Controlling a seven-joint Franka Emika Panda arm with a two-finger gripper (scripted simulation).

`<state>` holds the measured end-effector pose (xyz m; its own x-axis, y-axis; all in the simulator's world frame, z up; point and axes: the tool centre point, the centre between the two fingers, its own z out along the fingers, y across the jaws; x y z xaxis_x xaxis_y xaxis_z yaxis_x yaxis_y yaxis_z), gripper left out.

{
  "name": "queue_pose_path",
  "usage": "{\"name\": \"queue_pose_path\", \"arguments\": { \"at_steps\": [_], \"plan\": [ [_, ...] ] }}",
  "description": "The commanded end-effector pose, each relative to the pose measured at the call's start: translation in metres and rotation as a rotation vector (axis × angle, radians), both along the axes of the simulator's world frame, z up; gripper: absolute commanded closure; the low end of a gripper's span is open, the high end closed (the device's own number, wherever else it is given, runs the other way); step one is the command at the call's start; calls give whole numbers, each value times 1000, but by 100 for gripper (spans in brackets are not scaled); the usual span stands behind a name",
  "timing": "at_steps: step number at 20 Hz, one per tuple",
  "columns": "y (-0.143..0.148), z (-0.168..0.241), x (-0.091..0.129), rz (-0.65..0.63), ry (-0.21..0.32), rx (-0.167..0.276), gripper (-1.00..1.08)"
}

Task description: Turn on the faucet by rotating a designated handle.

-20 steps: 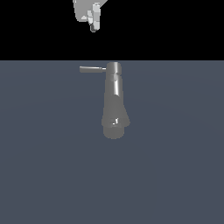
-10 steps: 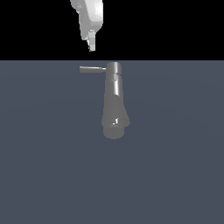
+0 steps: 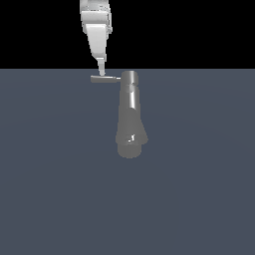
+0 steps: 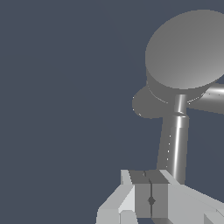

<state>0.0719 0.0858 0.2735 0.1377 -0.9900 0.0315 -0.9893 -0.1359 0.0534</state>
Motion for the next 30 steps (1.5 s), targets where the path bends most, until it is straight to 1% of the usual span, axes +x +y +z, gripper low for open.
{"name": "queue_pose_path", "arguments": {
  "at_steps": [1,9,18,30],
  "plan": [
    [4,-13,5,-43,5,8,108],
    [12,-35,15,-127,9,25,108],
    [13,-39,17,-141,10,28,108],
    [13,-23,-15,-142,10,28,108]
  ]
}}
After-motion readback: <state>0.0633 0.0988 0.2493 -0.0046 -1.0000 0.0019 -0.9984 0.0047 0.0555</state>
